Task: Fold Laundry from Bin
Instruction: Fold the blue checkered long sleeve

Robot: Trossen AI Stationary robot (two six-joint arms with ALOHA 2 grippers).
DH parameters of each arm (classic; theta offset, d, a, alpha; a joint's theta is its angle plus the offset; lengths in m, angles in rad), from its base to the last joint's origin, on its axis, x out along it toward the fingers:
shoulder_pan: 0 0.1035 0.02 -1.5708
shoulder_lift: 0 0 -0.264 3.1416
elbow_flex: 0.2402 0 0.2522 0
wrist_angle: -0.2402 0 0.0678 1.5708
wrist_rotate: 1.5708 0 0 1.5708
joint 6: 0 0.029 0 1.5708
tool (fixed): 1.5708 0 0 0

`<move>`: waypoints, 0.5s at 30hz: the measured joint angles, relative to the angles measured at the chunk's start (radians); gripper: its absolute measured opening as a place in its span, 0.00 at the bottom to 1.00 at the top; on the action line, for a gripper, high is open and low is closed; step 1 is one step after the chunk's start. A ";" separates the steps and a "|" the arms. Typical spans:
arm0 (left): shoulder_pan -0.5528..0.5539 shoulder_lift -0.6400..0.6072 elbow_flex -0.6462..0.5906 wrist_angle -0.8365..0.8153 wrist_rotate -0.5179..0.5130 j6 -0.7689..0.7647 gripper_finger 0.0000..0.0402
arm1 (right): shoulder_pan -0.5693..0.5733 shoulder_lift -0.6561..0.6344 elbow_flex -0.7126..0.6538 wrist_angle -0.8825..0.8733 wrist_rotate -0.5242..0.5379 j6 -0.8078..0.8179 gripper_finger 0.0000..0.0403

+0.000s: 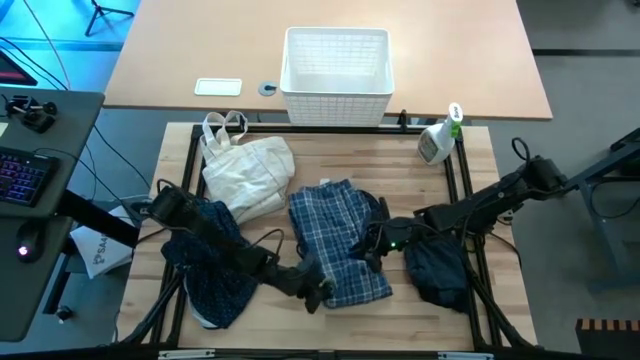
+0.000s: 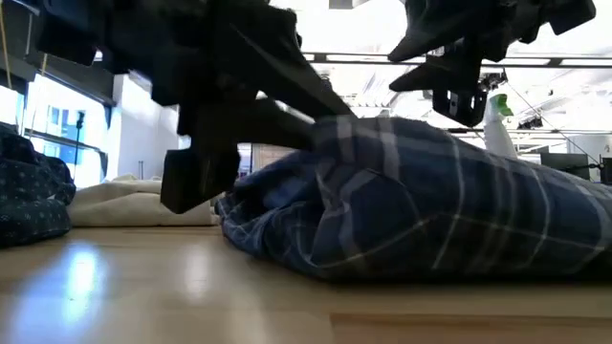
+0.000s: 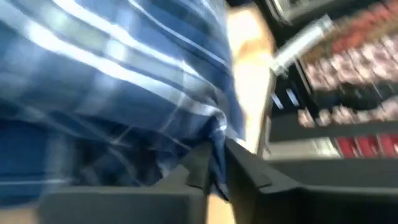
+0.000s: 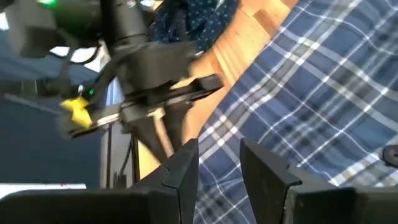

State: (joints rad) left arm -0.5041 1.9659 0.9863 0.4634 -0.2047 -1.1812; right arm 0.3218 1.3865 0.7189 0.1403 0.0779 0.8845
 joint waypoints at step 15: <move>-0.057 -0.056 -0.001 -0.165 0.269 0.116 0.00 | -0.100 0.367 0.000 0.079 0.103 0.264 0.05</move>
State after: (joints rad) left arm -0.5607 1.9099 0.9857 0.2987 0.0646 -1.0655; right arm 0.2216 1.7535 0.7189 0.2197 0.1813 1.1481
